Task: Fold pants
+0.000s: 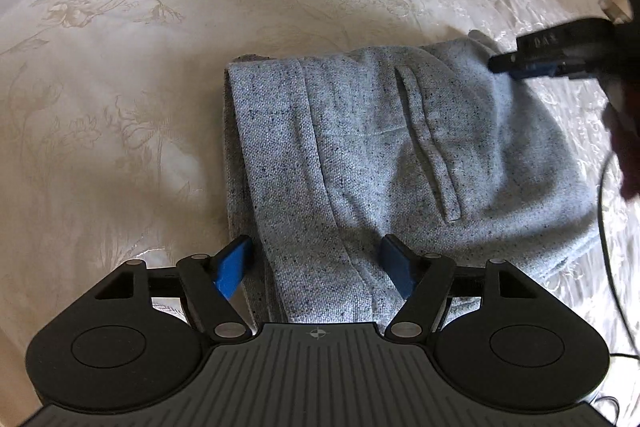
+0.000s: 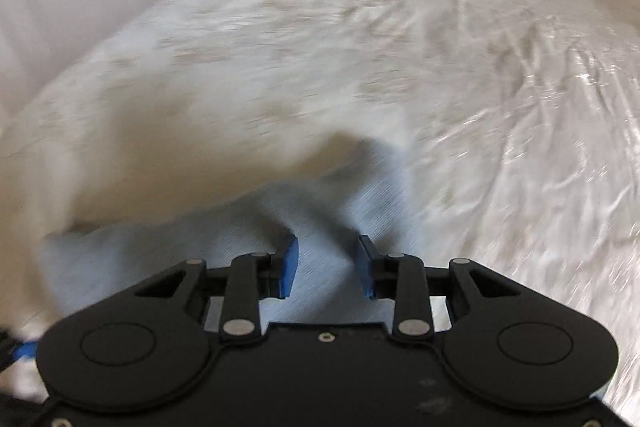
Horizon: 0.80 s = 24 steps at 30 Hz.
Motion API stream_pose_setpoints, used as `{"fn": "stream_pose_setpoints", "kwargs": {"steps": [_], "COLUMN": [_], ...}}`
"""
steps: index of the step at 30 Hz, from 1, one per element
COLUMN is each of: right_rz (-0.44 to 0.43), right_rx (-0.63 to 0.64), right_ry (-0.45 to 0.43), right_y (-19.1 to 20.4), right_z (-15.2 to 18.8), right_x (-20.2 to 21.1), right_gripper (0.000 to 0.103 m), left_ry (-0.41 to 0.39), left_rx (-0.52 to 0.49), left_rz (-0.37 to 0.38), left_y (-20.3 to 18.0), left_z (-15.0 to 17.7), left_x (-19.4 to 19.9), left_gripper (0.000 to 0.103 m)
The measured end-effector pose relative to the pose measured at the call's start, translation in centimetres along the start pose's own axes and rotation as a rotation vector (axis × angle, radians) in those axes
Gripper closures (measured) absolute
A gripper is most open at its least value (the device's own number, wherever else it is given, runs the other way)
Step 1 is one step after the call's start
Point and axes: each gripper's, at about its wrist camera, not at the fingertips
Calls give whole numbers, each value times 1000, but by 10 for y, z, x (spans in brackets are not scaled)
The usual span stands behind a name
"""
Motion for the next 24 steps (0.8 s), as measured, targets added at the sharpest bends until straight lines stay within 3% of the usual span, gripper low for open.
{"fn": "stream_pose_setpoints", "kwargs": {"steps": [3, 6, 10, 16, 19, 24], "right_rz": [36, 12, -9, -21, -27, -68], "right_rx": [-27, -27, 45, 42, 2, -41], "right_ry": [-38, -81, -52, 96, 86, -56], "right_y": [-14, -19, -9, -7, -14, -27], "right_z": [-14, -12, 32, 136, 157, 157], "right_x": [9, 36, 68, 102, 131, 184], "right_gripper": [68, 59, 57, 52, 46, 38], "left_ry": [-2, -4, -9, -22, -77, -197], "left_rx": [3, 11, 8, 21, 43, 83], "left_rz": [4, 5, -5, -35, -54, -28], "left_y": [1, 2, -1, -9, -16, -35], "left_z": [0, -1, 2, 19, 28, 31], "left_x": [1, 3, 6, 24, 47, 100], "left_gripper": [34, 34, 34, 34, 34, 34]}}
Point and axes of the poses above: each gripper's, at about its wrist camera, not at the fingertips, and x roughly against the way its jaws point, y to its left, z to its underside, and after that the axes turned 4 degrees about -y, right-handed
